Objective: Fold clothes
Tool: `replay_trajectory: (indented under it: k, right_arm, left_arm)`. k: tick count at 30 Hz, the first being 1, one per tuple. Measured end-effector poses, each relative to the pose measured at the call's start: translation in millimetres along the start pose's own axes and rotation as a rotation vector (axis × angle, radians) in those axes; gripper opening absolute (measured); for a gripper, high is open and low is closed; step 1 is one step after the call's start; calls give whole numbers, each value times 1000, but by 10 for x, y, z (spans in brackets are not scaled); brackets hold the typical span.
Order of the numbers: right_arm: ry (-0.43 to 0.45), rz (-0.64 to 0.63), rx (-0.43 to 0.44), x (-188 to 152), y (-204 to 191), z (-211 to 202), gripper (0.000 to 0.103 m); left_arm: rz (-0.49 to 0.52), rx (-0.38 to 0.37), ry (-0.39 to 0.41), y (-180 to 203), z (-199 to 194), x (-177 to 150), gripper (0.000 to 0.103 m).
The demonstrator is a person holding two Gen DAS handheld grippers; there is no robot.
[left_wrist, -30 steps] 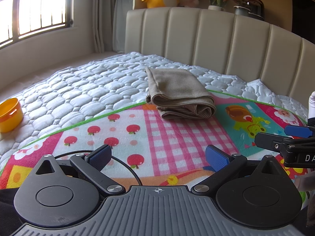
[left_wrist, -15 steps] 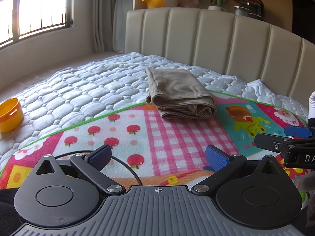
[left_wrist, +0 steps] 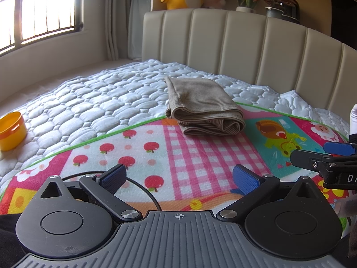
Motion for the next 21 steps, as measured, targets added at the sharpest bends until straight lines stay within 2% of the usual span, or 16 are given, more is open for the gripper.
replay_trajectory:
  k: [17, 21]
  right_arm:
    - [-11, -4, 0, -12, -17, 33, 103]
    - [-15, -10, 0, -13, -22, 43, 103]
  left_arm:
    - [2, -3, 8, 2, 3, 4, 103]
    - [6, -11, 44, 2, -45, 24, 103]
Point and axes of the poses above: each gripper's, at about its wrist camera, not at the fingertips, and z roughly the way its jaws point, y to its right, x to its top, the point moved 8 cm from there along z, roughly the way its jaws point, and after that the axes turned 12 degrees about -y, right-handed, at the moved point
